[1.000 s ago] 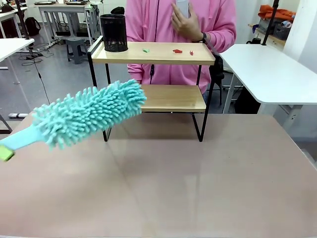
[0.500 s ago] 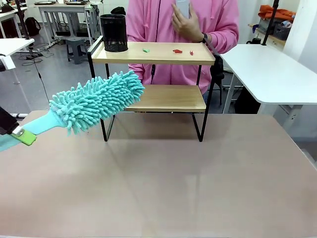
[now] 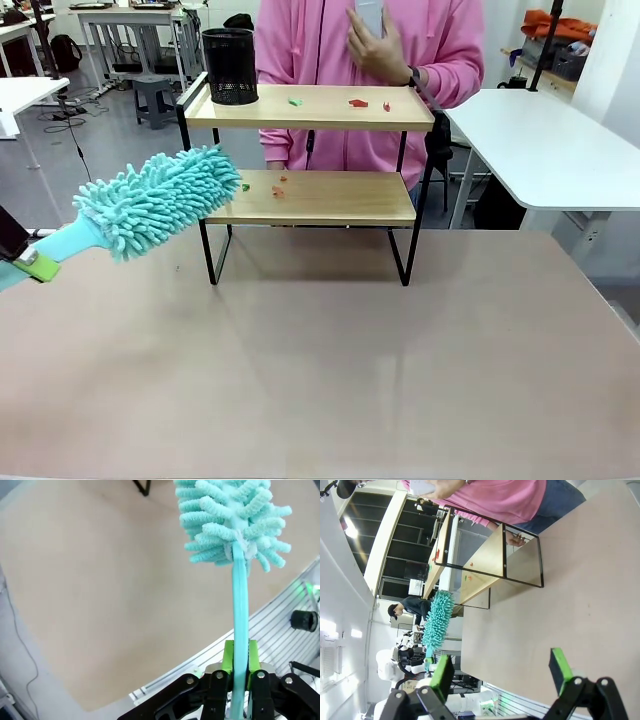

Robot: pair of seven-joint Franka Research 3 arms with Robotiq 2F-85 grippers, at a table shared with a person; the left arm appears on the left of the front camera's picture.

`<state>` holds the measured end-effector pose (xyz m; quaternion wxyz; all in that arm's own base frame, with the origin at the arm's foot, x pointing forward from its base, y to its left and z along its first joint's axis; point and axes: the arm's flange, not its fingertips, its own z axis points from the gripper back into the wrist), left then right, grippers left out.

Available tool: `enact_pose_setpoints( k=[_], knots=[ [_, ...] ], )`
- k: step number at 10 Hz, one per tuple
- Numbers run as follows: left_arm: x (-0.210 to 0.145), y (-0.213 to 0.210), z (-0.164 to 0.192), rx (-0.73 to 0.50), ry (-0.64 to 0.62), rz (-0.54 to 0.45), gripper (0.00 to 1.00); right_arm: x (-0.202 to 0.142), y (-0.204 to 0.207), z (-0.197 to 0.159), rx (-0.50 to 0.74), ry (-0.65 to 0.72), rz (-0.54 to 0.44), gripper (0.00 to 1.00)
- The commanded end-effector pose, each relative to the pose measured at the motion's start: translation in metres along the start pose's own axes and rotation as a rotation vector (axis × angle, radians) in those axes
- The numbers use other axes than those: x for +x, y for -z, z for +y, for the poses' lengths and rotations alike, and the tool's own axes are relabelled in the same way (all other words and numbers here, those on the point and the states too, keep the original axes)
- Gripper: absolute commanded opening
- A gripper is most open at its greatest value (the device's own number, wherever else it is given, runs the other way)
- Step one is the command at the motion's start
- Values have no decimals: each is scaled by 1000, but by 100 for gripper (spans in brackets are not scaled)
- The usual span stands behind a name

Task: Clean the shelf.
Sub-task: Clean the specific tier of the Shelf with the Duster once objects are removed.

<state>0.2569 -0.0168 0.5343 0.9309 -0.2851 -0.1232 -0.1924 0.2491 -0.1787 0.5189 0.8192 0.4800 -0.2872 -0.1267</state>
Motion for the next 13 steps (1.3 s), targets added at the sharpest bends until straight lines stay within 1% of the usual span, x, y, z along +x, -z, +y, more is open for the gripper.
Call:
enact_pose_setpoints(
  k=[1,5,6,7,8,10,12,13],
  knots=[
    [-52,55,-4,21,-14,-17,13,2,1,1,17,-25,-10,100],
    [-37,82,-29,97,10,-57,13,2,1,1,17,-25,-10,100],
    [-33,88,-35,105,11,-78,13,2,1,1,17,-25,-10,100],
    [-30,94,-41,138,-1,-122,13,2,1,1,17,-25,-10,100],
    [-25,99,-45,161,-9,-140,13,2,1,1,17,-25,-10,100],
    [-13,114,-47,200,-51,-145,13,2,1,1,17,-25,-10,100],
    [1,124,-43,202,-90,-131,13,2,1,1,17,-25,-10,100],
    [9,128,-42,207,-99,-140,13,2,1,1,17,-25,-10,100]
  ],
)
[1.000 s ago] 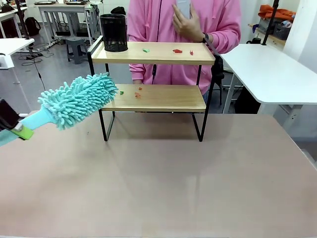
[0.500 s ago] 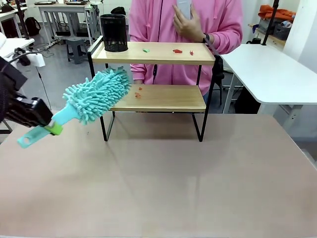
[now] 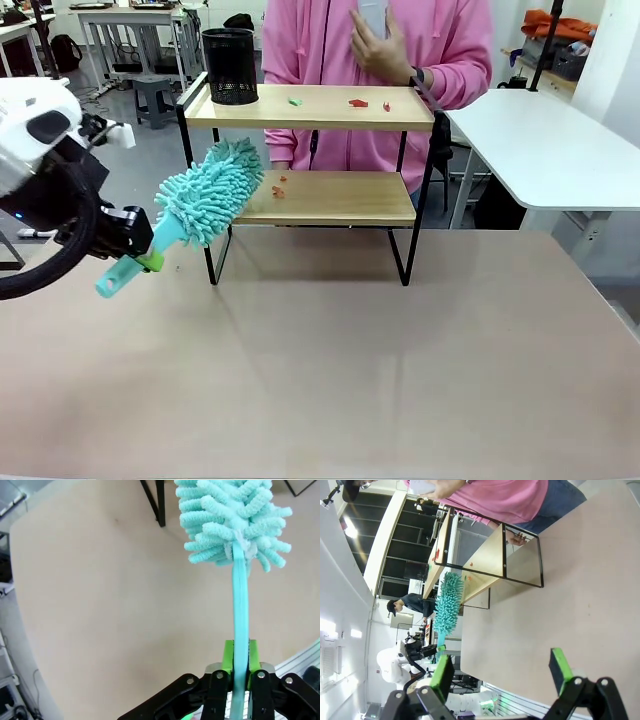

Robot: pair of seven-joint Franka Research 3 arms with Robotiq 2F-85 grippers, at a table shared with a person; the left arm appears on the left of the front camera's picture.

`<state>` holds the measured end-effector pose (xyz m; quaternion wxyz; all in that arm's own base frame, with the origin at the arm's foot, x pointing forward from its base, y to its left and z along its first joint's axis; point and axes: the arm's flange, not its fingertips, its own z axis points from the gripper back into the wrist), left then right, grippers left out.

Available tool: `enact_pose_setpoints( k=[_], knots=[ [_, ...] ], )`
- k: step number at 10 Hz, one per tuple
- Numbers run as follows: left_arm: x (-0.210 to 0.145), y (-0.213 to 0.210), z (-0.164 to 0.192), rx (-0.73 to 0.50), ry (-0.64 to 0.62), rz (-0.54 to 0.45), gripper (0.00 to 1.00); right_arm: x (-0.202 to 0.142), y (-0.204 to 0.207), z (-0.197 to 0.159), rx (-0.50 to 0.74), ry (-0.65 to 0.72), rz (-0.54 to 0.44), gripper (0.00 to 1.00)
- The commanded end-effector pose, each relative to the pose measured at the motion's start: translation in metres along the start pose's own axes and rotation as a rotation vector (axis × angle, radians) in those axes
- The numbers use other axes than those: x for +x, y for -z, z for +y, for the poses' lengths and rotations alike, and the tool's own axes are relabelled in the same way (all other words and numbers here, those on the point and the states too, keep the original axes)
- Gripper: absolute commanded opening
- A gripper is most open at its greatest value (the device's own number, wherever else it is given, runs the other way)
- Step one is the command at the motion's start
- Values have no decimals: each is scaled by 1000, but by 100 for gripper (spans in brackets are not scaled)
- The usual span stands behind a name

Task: Clean the shelf.
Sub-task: Clean the specific tier of the Shelf with the Duster once objects are removed.

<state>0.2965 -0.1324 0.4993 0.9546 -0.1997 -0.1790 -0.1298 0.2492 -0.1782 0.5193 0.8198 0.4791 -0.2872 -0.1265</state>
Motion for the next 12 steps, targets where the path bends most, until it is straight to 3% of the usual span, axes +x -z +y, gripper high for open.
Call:
enact_pose_setpoints(
  k=[1,3,9,12],
  knots=[
    [-37,30,10,4,-38,-38,13,2,1,1,19,-24,-10,100],
    [-17,31,14,1,-47,-71,13,2,1,1,19,-24,-10,100],
    [-6,20,16,-124,33,-24,13,2,1,1,19,-24,-10,100],
    [4,12,12,-189,32,-151,13,2,1,1,19,-24,-10,100]
  ],
)
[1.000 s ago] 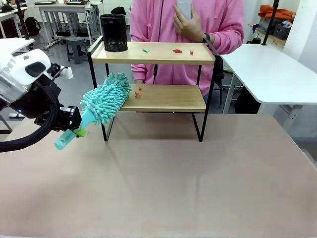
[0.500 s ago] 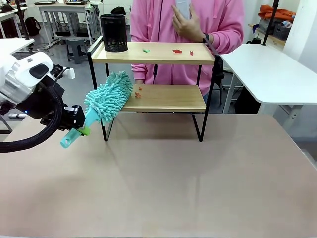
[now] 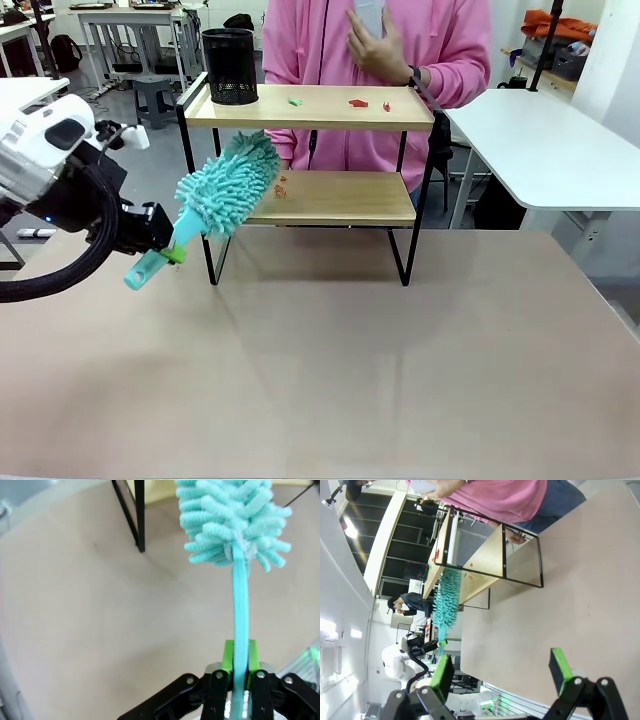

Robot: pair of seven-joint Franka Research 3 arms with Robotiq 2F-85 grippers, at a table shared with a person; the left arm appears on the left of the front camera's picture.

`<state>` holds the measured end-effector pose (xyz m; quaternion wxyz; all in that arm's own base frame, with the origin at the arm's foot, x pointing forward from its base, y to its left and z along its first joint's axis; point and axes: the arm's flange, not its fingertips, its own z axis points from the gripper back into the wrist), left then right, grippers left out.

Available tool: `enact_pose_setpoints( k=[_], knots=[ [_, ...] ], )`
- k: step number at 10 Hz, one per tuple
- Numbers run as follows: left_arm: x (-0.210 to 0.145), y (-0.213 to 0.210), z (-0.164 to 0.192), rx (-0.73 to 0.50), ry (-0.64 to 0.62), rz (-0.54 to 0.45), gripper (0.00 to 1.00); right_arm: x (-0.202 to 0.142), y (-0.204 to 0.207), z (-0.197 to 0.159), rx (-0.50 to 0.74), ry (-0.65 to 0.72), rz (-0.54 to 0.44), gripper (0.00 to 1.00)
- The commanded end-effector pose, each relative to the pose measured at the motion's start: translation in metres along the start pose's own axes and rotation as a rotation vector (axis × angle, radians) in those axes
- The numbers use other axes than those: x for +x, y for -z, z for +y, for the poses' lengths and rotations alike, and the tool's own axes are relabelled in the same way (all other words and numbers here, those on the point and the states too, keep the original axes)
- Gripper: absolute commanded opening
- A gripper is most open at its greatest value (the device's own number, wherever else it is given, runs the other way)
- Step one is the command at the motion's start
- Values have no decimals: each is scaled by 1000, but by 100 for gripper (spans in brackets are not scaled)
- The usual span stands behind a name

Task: Clean the shelf.
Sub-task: Clean the specific tier of the Shelf with the Duster once objects are removed.

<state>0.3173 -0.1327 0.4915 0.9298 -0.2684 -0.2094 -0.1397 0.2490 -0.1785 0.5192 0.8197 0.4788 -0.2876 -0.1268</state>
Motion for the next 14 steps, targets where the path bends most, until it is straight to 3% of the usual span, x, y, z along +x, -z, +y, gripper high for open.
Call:
enact_pose_setpoints(
  k=[1,14],
  knots=[
    [-8,-3,1,-45,15,-78,13,2,1,1,19,-24,-9,100],
    [48,33,8,152,-111,-121,13,2,1,1,19,-24,-9,100]
  ],
)
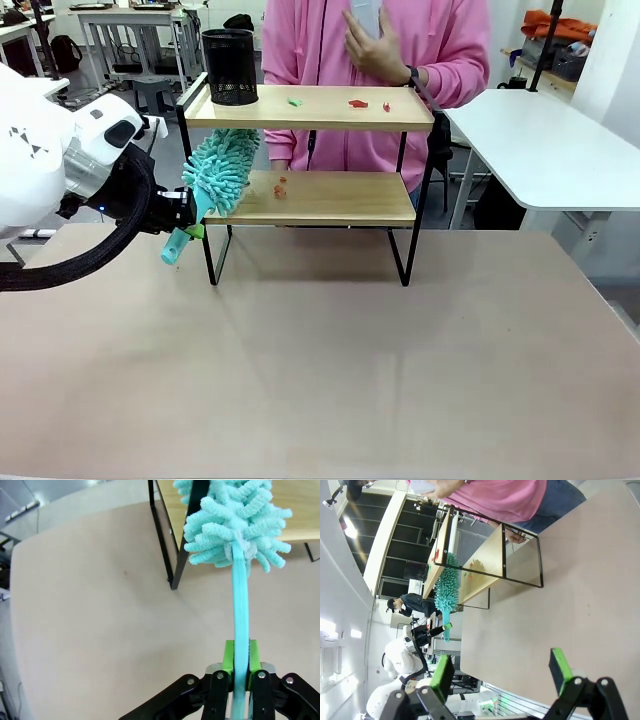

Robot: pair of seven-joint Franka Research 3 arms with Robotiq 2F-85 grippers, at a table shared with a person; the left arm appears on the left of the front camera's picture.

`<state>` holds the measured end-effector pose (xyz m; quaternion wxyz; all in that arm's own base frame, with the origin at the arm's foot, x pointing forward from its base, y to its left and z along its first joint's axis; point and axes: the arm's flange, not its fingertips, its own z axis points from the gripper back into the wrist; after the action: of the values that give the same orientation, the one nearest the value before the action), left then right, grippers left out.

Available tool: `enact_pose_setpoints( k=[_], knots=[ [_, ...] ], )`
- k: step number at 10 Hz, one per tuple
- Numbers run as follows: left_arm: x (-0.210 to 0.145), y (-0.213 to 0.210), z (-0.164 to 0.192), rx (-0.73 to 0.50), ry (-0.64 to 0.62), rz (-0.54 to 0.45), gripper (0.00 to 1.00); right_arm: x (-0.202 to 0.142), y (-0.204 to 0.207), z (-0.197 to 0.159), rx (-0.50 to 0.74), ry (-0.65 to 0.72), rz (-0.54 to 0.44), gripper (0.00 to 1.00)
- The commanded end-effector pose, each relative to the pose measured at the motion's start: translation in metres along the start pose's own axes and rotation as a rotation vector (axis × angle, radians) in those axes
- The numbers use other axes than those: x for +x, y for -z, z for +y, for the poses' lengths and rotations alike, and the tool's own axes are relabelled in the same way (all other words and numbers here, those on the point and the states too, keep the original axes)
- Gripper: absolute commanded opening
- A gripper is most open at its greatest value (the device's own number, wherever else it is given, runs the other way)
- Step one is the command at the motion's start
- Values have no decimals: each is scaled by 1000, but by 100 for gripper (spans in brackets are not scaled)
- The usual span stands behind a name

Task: Clean the shelf.
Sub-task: Clean the specific tier of the Shelf with the Duster once objects are removed.

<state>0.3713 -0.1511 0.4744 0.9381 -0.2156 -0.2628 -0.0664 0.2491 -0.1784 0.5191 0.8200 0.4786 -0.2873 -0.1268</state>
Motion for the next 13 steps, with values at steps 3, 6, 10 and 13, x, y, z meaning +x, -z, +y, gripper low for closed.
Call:
enact_pose_setpoints(
  k=[3,6,10,13],
  knots=[
    [14,2,-1,38,-40,95,13,2,1,1,20,-24,-10,100],
    [17,10,-3,66,-46,153,13,2,1,1,20,-24,-10,100],
    [16,13,-15,-15,57,225,13,2,1,1,20,-24,-10,100],
    [15,20,-15,-37,147,334,13,2,1,1,20,-24,-10,100]
  ],
)
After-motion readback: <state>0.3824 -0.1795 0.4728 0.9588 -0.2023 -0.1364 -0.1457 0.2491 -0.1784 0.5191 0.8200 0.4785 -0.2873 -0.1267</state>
